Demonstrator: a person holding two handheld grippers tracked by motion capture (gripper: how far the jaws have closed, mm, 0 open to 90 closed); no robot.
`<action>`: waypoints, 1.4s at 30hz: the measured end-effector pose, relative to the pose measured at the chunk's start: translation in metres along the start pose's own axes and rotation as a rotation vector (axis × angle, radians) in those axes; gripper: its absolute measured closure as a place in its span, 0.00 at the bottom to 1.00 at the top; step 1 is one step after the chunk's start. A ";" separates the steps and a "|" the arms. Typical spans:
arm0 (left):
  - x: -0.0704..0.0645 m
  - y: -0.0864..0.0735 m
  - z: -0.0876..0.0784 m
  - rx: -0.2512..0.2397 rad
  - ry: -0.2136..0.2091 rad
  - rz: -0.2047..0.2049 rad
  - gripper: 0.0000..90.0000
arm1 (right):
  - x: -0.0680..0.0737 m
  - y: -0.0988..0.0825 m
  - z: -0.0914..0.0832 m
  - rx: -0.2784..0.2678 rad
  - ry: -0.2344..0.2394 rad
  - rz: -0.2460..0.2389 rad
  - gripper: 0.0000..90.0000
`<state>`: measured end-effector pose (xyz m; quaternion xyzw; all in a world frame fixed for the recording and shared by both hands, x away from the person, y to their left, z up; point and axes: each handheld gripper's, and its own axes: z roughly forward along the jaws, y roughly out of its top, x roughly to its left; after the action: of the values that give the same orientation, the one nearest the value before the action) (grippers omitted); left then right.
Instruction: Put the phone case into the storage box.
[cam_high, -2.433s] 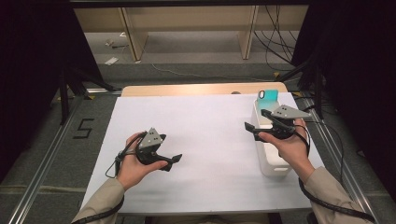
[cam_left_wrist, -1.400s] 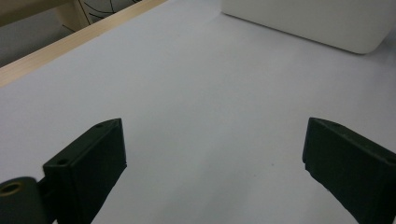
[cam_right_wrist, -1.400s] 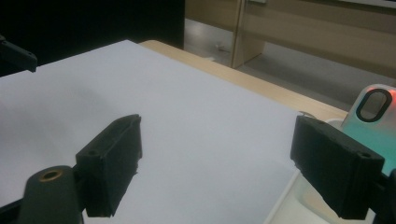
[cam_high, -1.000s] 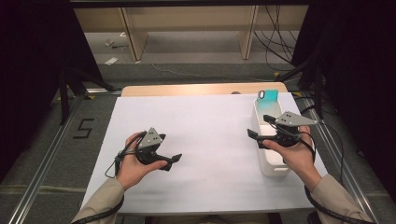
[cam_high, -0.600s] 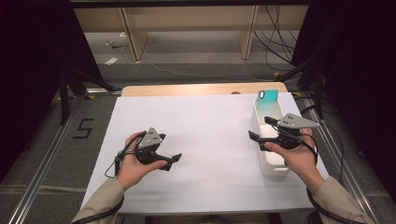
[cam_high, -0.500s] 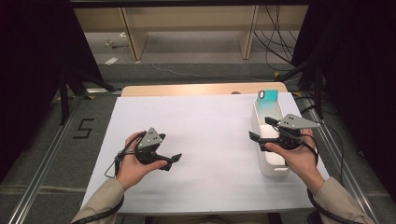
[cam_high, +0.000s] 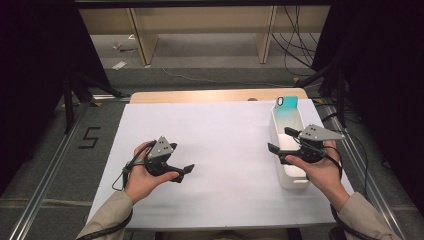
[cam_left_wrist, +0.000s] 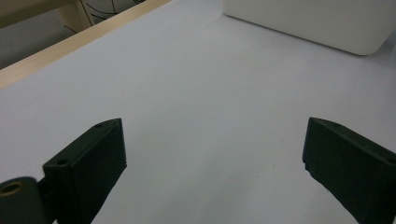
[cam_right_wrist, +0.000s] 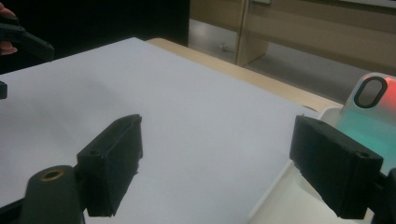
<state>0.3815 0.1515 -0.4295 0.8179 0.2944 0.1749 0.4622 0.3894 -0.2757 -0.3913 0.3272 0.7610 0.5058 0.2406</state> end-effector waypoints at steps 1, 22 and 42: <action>0.000 0.000 0.000 0.000 0.000 -0.001 0.06 | 0.000 0.000 0.000 -0.001 0.002 0.001 0.20; 0.000 0.000 -0.001 0.000 0.004 -0.001 0.06 | 0.001 -0.007 -0.010 -0.015 0.018 -0.006 0.20; 0.001 0.000 -0.001 -0.002 0.006 -0.001 0.06 | 0.003 -0.014 -0.018 -0.022 0.036 -0.015 0.20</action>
<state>0.3815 0.1527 -0.4289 0.8170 0.2960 0.1773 0.4621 0.3718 -0.2881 -0.3975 0.3098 0.7620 0.5183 0.2341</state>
